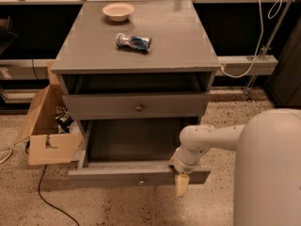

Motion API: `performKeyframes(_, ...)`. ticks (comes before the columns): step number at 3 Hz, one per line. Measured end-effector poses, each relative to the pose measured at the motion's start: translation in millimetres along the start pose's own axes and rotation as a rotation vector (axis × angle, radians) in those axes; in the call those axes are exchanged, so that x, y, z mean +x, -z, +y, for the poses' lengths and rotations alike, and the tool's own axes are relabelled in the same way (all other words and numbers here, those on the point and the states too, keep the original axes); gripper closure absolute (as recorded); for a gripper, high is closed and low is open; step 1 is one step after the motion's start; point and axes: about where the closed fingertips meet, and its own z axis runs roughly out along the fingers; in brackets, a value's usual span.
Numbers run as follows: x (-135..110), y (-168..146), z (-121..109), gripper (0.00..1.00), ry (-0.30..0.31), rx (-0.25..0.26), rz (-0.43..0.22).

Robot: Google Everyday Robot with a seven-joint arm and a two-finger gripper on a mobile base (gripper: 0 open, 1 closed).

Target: Open middle drawer

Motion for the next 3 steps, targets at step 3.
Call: performKeyframes(3, 40, 180, 16, 0.00, -0.002, 0.243, 0.004)
